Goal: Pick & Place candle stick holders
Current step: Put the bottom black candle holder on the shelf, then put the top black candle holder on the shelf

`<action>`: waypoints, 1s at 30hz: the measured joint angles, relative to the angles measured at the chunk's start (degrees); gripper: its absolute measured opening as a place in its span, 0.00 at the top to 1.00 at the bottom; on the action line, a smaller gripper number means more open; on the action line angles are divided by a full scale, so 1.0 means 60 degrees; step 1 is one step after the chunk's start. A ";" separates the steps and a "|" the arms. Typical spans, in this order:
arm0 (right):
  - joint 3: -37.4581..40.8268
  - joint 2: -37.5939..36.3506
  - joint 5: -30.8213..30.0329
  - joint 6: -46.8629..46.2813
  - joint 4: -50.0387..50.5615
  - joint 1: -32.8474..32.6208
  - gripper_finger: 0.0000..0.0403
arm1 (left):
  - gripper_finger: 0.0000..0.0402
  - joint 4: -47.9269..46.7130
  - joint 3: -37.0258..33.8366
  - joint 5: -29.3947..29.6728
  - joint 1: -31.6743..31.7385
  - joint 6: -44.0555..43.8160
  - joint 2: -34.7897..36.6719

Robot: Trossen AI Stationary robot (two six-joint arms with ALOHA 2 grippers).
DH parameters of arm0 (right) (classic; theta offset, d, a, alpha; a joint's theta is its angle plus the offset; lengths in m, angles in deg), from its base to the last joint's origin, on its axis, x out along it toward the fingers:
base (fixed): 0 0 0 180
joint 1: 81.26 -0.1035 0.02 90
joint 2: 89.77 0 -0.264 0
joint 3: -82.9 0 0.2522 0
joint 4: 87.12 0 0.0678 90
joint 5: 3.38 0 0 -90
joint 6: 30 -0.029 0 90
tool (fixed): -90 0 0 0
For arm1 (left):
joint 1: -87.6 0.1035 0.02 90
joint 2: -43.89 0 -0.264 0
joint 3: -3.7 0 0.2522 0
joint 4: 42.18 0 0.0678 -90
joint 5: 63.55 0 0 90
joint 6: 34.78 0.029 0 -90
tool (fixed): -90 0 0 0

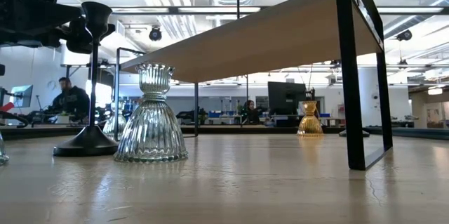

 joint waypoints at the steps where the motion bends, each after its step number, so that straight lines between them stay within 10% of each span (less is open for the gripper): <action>1: 0.0000 0.0000 0.0000 0.0003 -0.0003 0.0000 0.97 | 0.05 0.0000 0.0000 0.0000 -0.0003 0.0000 0.0003; 15: 0.0007 0.0000 0.0281 -0.0324 0.0011 -0.0007 0.91 | 0.05 0.0000 0.0000 0.0000 0.0000 0.0000 0.0002; 30: 0.0011 -0.0074 0.0248 0.0054 0.0086 -0.0022 0.63 | 0.05 0.0000 0.0000 0.0000 -0.0001 0.0000 0.0001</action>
